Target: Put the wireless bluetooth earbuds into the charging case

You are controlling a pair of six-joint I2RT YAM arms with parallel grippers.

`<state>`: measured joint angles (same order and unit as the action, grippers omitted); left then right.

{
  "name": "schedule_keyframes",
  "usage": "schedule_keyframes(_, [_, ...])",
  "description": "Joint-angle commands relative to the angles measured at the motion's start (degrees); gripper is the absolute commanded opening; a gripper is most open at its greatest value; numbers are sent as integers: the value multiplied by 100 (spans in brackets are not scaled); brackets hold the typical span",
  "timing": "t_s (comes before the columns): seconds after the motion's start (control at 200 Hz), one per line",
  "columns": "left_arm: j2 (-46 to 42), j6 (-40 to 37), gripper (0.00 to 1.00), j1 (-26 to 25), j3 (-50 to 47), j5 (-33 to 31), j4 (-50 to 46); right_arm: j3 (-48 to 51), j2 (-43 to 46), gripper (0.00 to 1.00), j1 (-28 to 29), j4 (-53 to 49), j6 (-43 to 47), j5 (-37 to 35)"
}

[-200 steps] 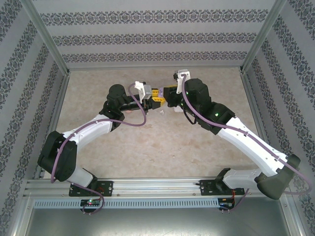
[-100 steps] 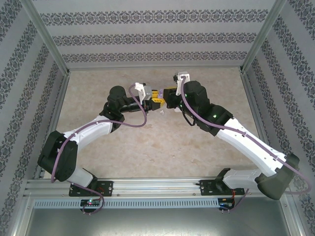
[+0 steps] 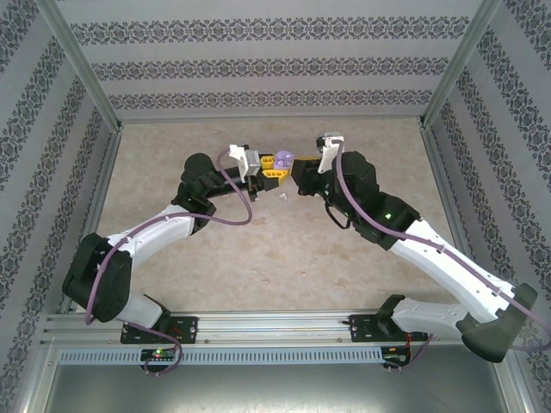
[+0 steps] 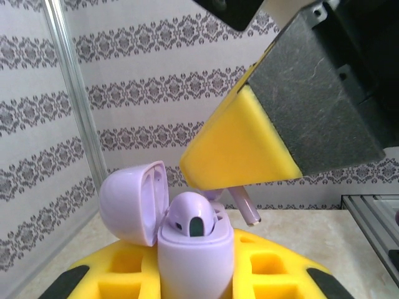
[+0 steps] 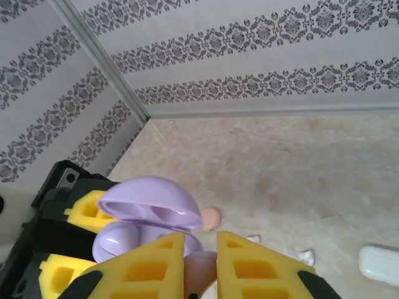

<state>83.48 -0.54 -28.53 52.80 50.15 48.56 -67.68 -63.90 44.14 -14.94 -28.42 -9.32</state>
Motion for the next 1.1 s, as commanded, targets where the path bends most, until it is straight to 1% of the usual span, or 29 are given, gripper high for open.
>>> schedule_keyframes(0.0, [-218,-117,0,-87,116,70,441,69,226,16,63,59,-211,109])
schedule_keyframes(0.225, [-215,-341,0,-130,149,179,218,-18,432,16,90,376,-176,218])
schedule_keyframes(0.505, [-244,-891,0,-179,326,451,-402,110,405,16,230,959,570,519])
schedule_keyframes(1.094, [-412,-878,0,-200,328,461,-443,408,301,16,247,1148,724,105])
